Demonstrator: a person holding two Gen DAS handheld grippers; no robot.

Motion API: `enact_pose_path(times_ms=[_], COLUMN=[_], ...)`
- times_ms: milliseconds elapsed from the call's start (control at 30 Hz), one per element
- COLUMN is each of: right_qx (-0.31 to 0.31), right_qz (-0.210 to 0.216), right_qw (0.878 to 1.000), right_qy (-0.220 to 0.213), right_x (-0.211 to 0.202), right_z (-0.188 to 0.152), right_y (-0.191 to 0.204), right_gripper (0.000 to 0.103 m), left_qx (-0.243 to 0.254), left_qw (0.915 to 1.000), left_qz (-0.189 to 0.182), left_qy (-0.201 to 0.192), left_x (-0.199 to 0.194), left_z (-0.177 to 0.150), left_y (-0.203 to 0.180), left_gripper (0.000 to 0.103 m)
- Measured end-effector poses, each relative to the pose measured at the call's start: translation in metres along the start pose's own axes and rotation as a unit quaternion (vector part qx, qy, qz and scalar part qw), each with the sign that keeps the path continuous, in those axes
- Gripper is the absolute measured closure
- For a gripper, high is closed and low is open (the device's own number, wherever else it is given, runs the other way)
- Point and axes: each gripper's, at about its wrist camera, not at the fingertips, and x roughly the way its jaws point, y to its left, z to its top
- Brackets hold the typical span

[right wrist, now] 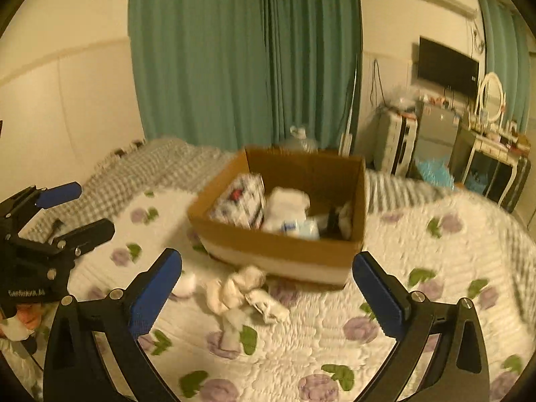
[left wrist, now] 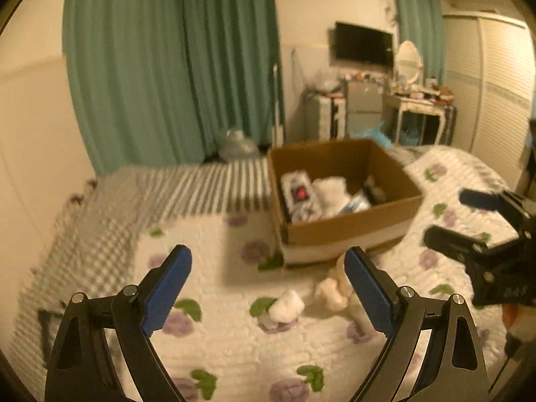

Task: Organize soft objects
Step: 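Grasp the white cotton ball with the left gripper while the right grasps the white glove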

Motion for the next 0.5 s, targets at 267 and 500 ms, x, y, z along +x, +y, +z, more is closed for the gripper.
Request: enact_pose_path(times_ms=[267,500], right_qx=[0.005,-0.006], right_qz=[0.002,0.003], right_qw=[0.996,0.990], right_qy=[0.089,0.137], right_x=[0.087,0.131], right_z=[-0.048,-0.063], right_y=[-0.016,-0.012], right_gripper=[0.008,0.024], left_qx=[-0.007,-0.008], left_qw=[0.9987,0.9961], left_qz=[0.002,-0.013], left_qy=[0.049,0.087], left_x=[0.075,0.111], left_z=[-0.055,-0.088], left_y=[0.002,0.006], left_gripper=[0.009,0.010])
